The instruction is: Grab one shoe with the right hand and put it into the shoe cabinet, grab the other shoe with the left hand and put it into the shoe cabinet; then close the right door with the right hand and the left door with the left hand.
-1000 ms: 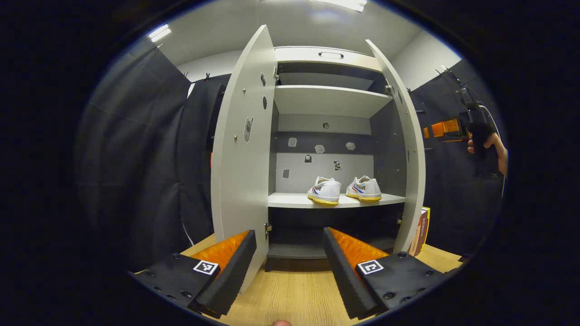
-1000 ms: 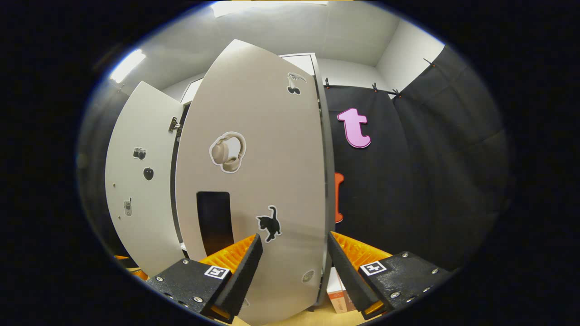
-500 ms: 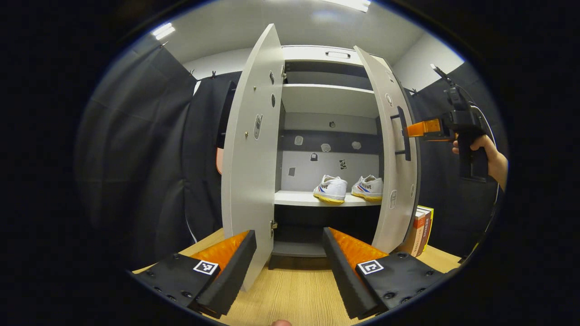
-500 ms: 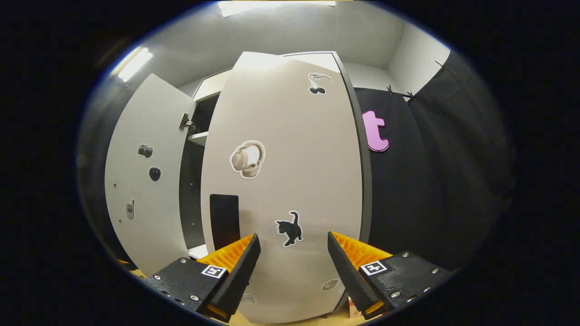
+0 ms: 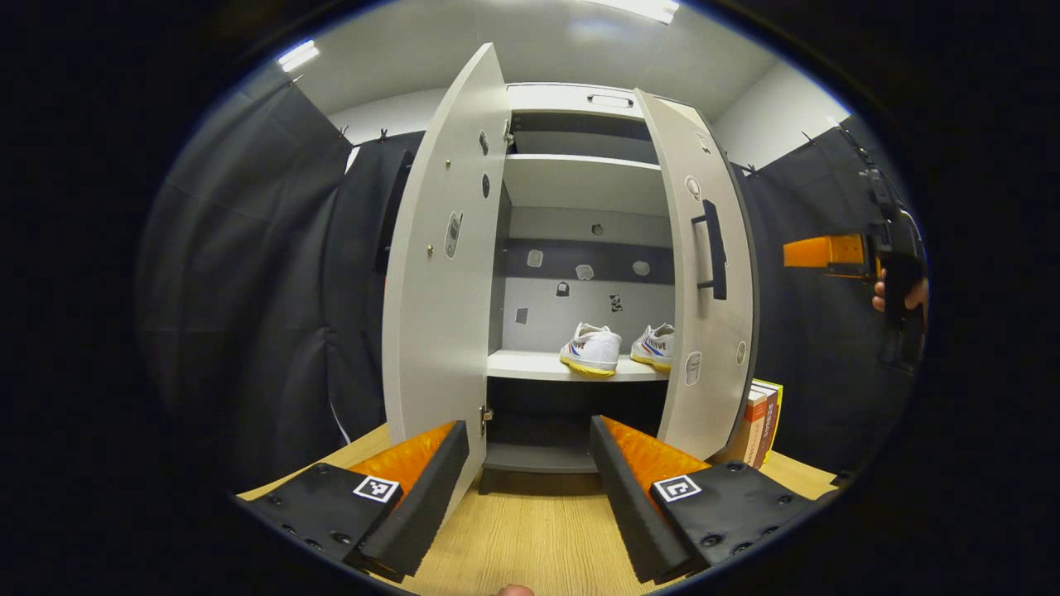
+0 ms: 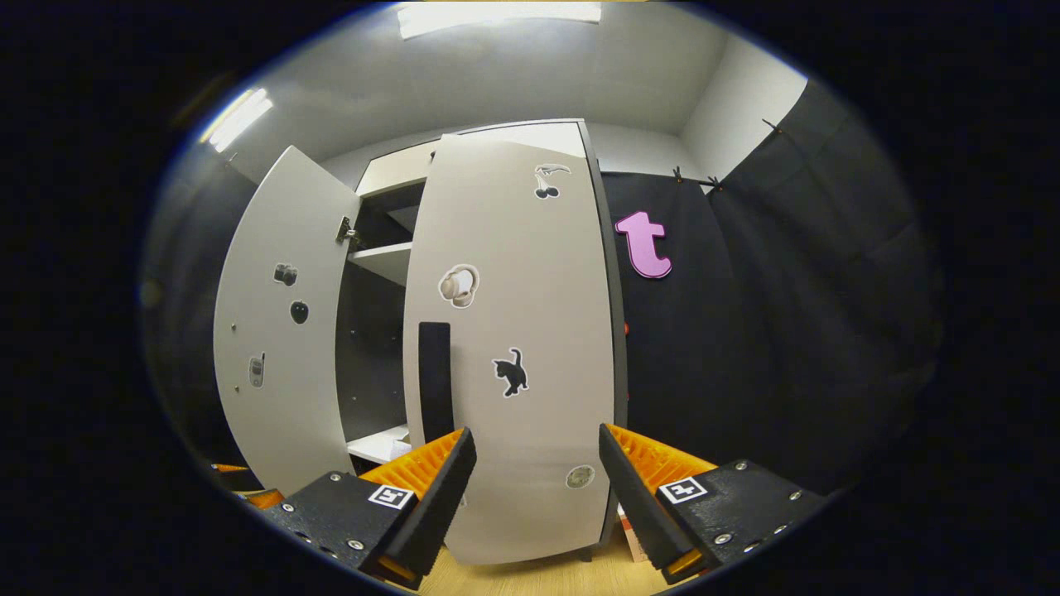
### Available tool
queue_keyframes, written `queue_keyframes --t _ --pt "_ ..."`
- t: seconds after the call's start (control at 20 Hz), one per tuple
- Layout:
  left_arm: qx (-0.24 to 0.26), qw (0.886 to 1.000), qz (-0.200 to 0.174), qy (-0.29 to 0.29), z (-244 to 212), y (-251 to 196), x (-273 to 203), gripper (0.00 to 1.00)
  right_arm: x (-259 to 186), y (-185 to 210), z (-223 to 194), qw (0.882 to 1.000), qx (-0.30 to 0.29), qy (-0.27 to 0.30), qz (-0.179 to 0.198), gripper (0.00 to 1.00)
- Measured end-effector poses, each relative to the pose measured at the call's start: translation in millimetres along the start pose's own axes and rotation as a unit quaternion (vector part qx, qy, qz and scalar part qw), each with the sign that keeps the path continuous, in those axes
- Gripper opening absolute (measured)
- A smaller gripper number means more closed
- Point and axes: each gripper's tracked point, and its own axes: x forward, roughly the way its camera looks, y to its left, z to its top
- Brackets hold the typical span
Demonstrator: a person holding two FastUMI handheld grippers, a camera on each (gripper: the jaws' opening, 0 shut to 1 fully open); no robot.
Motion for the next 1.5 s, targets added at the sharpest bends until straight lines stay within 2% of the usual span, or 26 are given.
queue_keyframes --t 0.2,0.25,0.3,0.35,0.4,0.45,0.55,0.6,0.7,0.9,1.0,1.05,1.1,1.15,1.2,1.25,1.3,1.35,1.4,1.45,1.5 --pt "0.001 1.000 -0.005 -0.001 2.3 -7.3 3.6 0.92 -29.9 16.6 -42.9 1.000 0.002 0.025 0.008 0.92" --pt "0.000 1.000 -0.005 -0.002 3.5 -8.1 3.5 0.96 -38.4 19.0 -54.3 1.000 0.003 0.031 0.005 0.92" --pt "-0.002 1.000 -0.007 -0.002 4.2 -9.5 3.6 0.92 -46.0 19.9 -66.3 0.999 0.001 0.036 -0.001 0.92" --pt "-0.002 1.000 -0.008 -0.002 4.8 -10.8 3.4 0.96 -52.8 19.0 -77.4 0.999 -0.003 0.040 -0.009 0.92" --pt "-0.002 1.000 -0.007 -0.002 4.5 -10.7 3.2 0.92 -58.5 17.7 -86.5 0.999 -0.006 0.045 -0.015 0.92" --pt "-0.002 1.000 -0.007 -0.002 4.8 -11.0 2.6 0.96 -64.4 19.3 -94.0 0.999 -0.005 0.051 -0.016 0.92" --pt "-0.007 1.000 -0.008 -0.002 8.9 -11.7 2.9 0.92 -67.9 20.2 -106.1 0.998 0.006 0.066 -0.015 0.92" --pt "-0.016 1.000 -0.008 -0.007 15.2 -9.4 2.1 0.99 -68.6 20.2 -107.4 0.997 0.014 0.068 -0.014 0.92" --pt "-0.051 0.998 -0.010 -0.031 39.6 -2.3 -0.9 0.96 -67.2 16.4 -107.1 0.997 0.023 0.067 -0.019 0.92" --pt "-0.075 0.994 0.038 -0.063 90.6 55.0 -2.3 0.96 -63.9 5.5 -100.2 0.997 0.043 0.056 -0.031 0.92" --pt "-0.059 0.991 0.076 -0.089 118.0 96.2 -4.5 0.96 -63.0 -0.9 -98.9 0.997 0.043 0.054 -0.036 0.92" --pt "-0.044 0.989 0.102 -0.101 130.2 120.2 -6.0 0.92 -63.2 -3.5 -97.2 0.997 0.045 0.051 -0.036 0.92" --pt "-0.031 0.986 0.129 -0.106 138.3 145.7 -6.5 0.99 -62.0 -5.9 -96.1 0.997 0.051 0.049 -0.038 0.92" --pt "-0.023 0.983 0.146 -0.109 145.0 165.8 -5.6 0.92 -63.1 -10.0 -94.5 0.996 0.056 0.047 -0.042 0.92" --pt "-0.022 0.981 0.157 -0.112 151.3 182.2 -3.9 0.92 -63.0 -13.4 -92.3 0.996 0.059 0.044 -0.047 0.92" --pt "-0.025 0.979 0.163 -0.119 157.5 197.0 2.3 0.96 -63.4 -16.6 -89.9 0.996 0.060 0.041 -0.051 0.92" --pt "-0.028 0.978 0.167 -0.121 160.5 211.0 11.2 0.92 -65.3 -19.1 -86.7 0.996 0.060 0.037 -0.055 0.92" --pt "-0.035 0.977 0.172 -0.119 161.2 224.1 23.5 0.94 -65.7 -22.0 -84.6 0.996 0.058 0.035 -0.060 0.92" --pt "-0.039 0.977 0.174 -0.120 163.3 232.5 33.3 0.96 -67.4 -25.0 -82.3 0.996 0.056 0.033 -0.065 0.92" --pt "-0.039 0.976 0.176 -0.120 165.0 239.4 43.5 0.92 -68.4 -25.4 -80.0 0.996 0.053 0.031 -0.067 0.92" --pt "-0.035 0.977 0.173 -0.120 167.3 243.5 54.8 0.96 -70.8 -26.4 -78.5 0.996 0.050 0.030 -0.067 0.92"
